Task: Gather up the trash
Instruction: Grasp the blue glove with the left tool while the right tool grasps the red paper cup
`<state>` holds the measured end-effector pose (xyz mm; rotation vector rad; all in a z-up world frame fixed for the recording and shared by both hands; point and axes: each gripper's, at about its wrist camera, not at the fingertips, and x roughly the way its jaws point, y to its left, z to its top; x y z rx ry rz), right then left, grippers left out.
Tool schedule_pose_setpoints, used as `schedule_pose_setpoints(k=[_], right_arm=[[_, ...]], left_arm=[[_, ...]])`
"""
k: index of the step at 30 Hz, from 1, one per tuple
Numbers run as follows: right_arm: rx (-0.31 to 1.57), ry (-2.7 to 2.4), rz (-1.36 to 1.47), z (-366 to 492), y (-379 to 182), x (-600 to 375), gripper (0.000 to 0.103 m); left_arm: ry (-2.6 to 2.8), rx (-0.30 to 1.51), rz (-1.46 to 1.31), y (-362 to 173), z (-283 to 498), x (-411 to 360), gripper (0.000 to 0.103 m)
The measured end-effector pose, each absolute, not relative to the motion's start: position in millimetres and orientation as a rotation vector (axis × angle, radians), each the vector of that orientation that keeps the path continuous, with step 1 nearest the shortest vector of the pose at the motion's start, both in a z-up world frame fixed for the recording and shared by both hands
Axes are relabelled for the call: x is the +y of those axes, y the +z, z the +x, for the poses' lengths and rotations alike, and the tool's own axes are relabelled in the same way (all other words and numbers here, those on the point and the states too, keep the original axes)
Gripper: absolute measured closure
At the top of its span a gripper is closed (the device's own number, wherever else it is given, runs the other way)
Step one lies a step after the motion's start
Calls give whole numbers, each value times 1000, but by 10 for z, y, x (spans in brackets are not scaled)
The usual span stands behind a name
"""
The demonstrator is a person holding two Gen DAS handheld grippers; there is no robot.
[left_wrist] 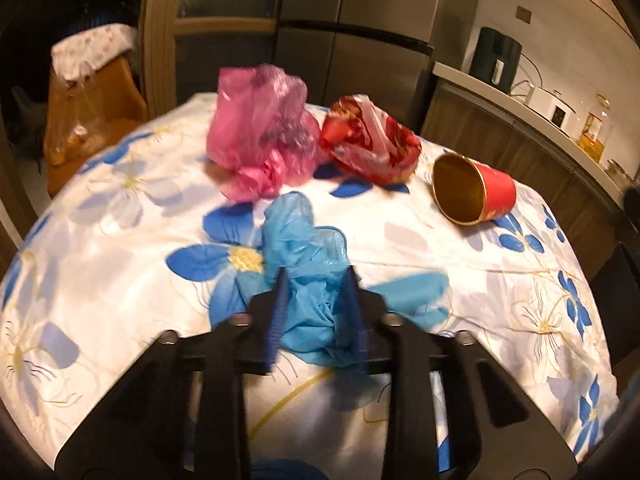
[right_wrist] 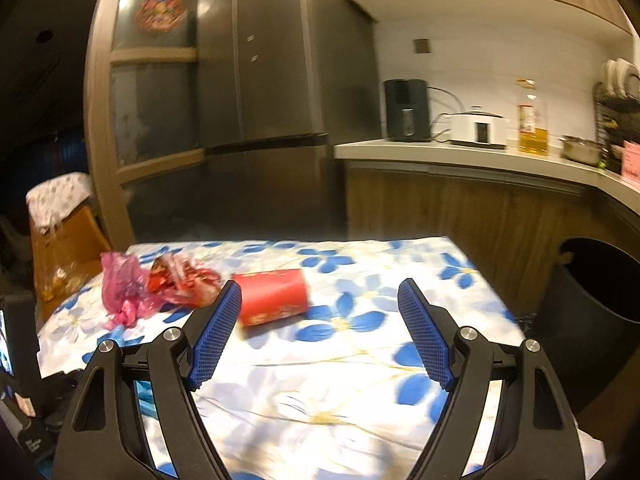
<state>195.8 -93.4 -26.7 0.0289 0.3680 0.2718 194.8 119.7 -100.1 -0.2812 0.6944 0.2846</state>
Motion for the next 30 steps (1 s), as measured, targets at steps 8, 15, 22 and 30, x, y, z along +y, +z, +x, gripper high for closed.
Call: schedule_pose_setpoints(k=[8, 15, 22, 30], right_arm=[[431, 300, -29, 2249, -480, -422, 34], [481, 265, -92, 2480, -649, -80, 42], [541, 225, -83, 2705, -725, -20, 53], [583, 209, -57, 2786, -780, -107, 81]], left_arm=[[147, 600, -423, -889, 1748, 1400, 101], [193, 494, -387, -636, 1531, 1597, 101], [188, 474, -410, -561, 1502, 1771, 101], [167, 470, -418, -551, 1497, 1846, 101]])
